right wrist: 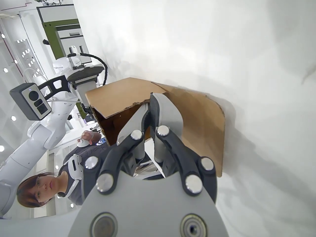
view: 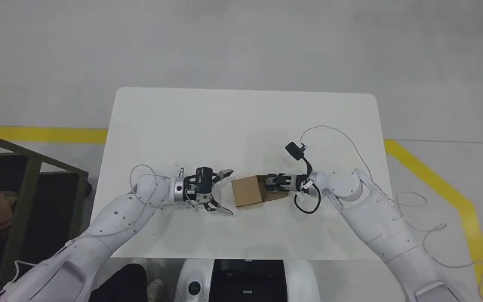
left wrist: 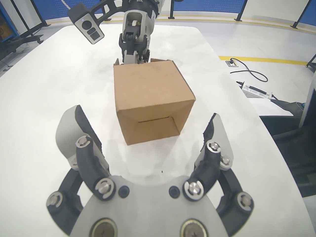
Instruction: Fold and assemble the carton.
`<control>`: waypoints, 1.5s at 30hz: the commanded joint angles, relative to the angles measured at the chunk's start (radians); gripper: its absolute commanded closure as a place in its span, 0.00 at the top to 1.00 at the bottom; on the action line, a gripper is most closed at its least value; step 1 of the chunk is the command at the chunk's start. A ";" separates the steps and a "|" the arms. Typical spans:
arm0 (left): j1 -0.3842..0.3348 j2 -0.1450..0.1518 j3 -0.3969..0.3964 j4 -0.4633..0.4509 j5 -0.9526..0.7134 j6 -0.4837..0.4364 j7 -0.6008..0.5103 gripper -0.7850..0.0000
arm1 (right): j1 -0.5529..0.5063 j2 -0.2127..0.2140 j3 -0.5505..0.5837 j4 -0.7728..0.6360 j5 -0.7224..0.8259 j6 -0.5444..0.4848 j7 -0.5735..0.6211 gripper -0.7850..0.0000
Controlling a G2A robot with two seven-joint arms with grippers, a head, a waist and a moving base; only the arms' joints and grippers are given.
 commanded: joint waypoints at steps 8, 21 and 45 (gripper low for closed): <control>0.025 -0.020 0.010 -0.021 -0.080 0.081 -0.100 1.00 | -0.011 0.001 0.011 -0.016 0.000 0.010 0.002 0.00; 0.118 -0.006 -0.034 -0.154 -0.108 0.160 -0.270 1.00 | -0.039 0.005 0.031 -0.056 -0.008 0.019 -0.005 0.00; 0.174 -0.007 -0.108 -0.177 -0.243 0.178 -0.349 1.00 | -0.065 0.004 0.045 -0.087 -0.009 0.019 -0.006 0.00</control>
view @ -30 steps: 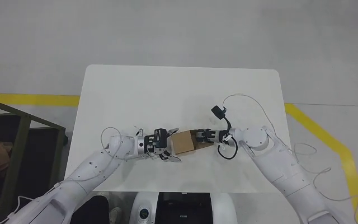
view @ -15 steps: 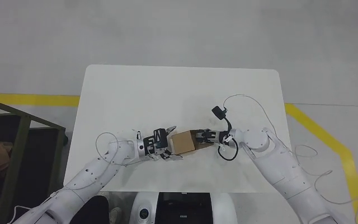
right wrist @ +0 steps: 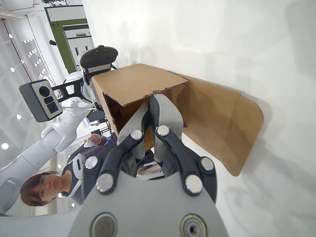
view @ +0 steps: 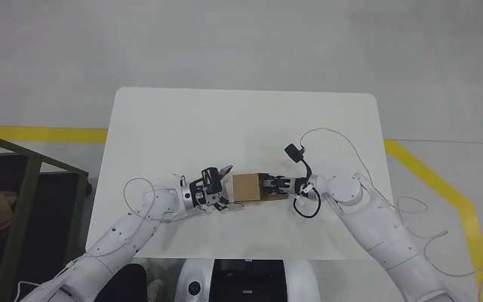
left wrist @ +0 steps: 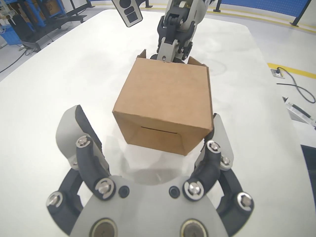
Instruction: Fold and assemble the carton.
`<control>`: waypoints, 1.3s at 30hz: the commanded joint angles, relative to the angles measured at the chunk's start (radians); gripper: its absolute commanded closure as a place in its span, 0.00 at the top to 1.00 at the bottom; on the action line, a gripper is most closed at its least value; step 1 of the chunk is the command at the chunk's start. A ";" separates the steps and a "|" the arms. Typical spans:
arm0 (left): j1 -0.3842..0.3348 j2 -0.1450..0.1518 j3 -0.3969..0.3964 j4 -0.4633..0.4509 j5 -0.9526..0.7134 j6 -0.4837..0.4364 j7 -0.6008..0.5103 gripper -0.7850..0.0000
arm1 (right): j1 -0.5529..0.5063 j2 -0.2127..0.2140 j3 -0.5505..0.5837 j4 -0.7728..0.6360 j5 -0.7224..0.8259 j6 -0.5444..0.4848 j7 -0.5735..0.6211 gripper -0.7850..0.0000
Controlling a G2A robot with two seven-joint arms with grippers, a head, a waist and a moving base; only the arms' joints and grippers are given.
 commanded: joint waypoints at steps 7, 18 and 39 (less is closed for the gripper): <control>-0.010 -0.008 0.018 0.008 0.020 -0.023 0.030 1.00 | 0.001 -0.001 0.002 0.002 -0.003 -0.002 0.001 0.00; -0.041 -0.029 0.051 0.064 0.034 -0.022 0.060 1.00 | 0.000 -0.002 0.006 0.004 -0.005 -0.004 0.005 0.00; -0.067 -0.049 0.059 0.111 0.039 -0.011 0.093 0.67 | 0.001 -0.006 0.009 0.010 -0.007 -0.014 0.011 0.00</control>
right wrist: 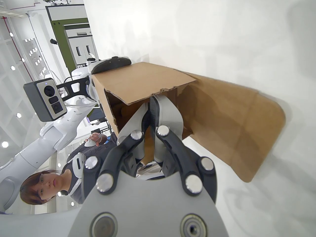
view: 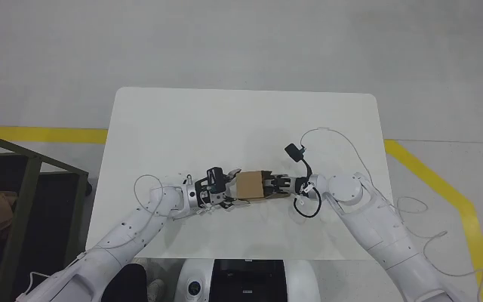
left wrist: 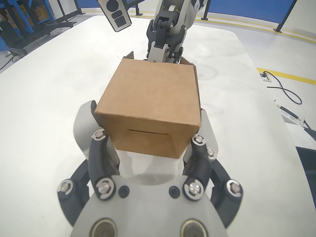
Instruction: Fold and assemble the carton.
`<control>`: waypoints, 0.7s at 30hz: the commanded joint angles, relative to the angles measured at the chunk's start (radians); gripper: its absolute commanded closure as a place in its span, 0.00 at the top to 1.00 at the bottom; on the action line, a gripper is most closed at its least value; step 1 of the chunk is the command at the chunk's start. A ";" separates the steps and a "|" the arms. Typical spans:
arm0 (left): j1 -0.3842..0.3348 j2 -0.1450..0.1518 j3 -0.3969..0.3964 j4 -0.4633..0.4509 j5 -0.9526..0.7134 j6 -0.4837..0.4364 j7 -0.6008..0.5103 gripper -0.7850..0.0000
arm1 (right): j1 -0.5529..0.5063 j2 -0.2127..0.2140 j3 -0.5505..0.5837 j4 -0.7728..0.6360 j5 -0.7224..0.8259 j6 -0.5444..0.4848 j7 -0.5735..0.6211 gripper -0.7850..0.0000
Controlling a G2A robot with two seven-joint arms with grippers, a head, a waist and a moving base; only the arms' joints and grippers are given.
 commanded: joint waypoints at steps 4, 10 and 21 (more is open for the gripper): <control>-0.001 -0.001 -0.004 0.005 -0.001 -0.004 0.003 0.66 | -0.001 0.000 0.002 -0.001 -0.001 -0.001 0.000 0.00; -0.002 0.001 -0.026 0.010 -0.011 -0.007 0.025 0.67 | 0.001 0.001 0.010 -0.012 -0.008 0.004 0.001 0.00; 0.014 0.031 -0.095 0.037 0.062 -0.022 0.078 0.69 | -0.010 0.019 0.061 -0.099 -0.083 0.045 0.000 0.00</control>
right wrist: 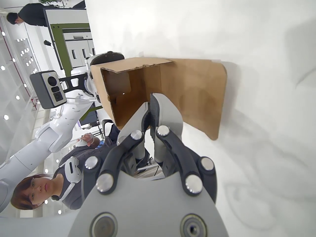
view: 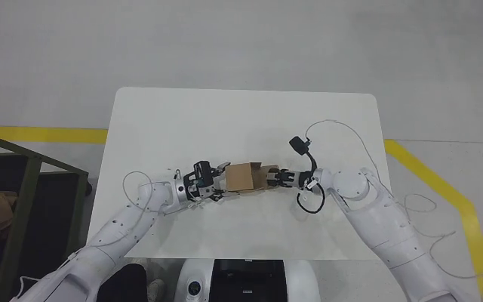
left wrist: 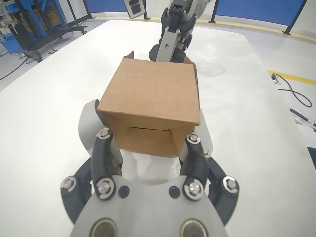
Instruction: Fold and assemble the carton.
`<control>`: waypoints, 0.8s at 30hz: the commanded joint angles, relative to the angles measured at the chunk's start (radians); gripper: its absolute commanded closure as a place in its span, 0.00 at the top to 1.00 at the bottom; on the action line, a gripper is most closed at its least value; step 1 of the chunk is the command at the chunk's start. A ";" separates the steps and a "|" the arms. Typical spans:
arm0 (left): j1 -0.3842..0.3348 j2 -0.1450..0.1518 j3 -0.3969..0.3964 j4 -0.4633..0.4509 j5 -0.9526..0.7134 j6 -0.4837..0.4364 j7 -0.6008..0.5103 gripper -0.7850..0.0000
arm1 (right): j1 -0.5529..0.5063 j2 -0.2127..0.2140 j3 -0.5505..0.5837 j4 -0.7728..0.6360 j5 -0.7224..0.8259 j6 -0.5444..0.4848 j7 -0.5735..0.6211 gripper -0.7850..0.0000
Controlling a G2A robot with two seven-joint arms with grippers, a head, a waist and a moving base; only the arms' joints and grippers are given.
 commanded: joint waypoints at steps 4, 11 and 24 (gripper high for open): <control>0.015 0.012 -0.033 0.012 0.010 0.007 0.015 0.69 | -0.022 0.010 0.028 -0.060 0.009 0.012 0.040 0.00; 0.036 0.016 -0.059 -0.009 -0.025 0.019 0.018 0.67 | -0.030 0.007 0.006 -0.066 0.044 0.036 0.081 0.00; 0.044 0.005 -0.033 -0.055 -0.061 -0.054 0.041 0.67 | 0.024 -0.017 -0.051 0.025 0.067 -0.044 0.035 0.00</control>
